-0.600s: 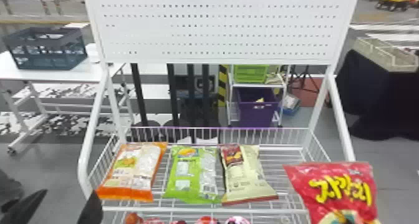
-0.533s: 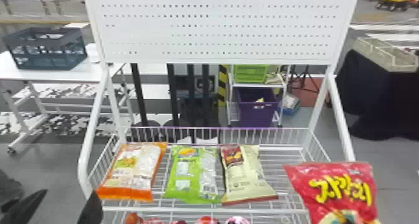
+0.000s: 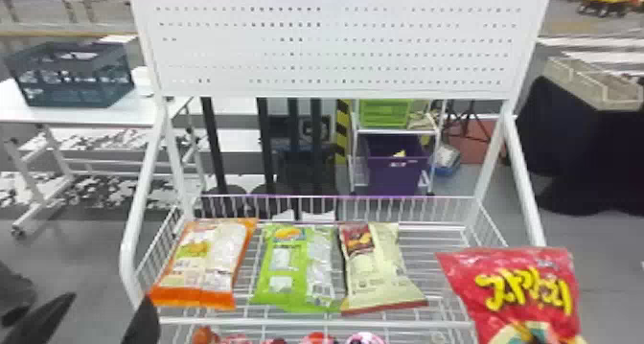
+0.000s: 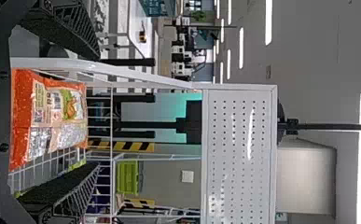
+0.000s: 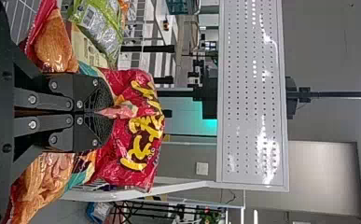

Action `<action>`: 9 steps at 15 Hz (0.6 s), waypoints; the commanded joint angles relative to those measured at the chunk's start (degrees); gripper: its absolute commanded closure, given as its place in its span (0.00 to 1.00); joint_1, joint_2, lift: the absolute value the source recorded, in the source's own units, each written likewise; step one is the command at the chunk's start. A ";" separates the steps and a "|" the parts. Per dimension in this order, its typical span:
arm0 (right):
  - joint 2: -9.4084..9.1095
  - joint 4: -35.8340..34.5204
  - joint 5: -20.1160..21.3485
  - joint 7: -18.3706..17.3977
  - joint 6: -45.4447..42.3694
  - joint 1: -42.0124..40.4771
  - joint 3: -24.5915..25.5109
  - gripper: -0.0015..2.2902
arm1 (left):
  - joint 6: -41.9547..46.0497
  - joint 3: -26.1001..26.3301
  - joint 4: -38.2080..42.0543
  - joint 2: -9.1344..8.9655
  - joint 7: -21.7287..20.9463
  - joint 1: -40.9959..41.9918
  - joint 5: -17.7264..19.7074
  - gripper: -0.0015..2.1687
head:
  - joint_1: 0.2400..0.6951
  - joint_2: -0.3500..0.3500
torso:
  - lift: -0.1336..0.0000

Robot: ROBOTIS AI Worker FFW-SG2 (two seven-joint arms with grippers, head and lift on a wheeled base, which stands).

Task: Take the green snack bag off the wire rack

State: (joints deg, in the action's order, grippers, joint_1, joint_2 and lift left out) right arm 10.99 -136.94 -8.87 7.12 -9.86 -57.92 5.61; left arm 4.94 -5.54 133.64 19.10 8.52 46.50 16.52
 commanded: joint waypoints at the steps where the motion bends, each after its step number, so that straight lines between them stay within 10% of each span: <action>1: 0.00 -0.08 -0.01 0.00 -0.02 0.00 0.02 0.97 | -0.51 0.79 -0.22 0.24 0.00 -0.98 0.09 0.04 | 0.57 0.50 | 1.00; 9: -0.09 0.45 0.26 -0.09 0.15 0.17 -0.16 0.97 | -5.78 21.80 -16.39 3.67 7.30 -23.91 -0.96 0.05 | 0.57 0.50 | 1.00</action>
State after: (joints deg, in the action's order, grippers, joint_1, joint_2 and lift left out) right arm 10.91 -136.51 -8.72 7.10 -9.80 -57.74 5.45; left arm 0.94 11.88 120.93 22.68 15.15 28.11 15.60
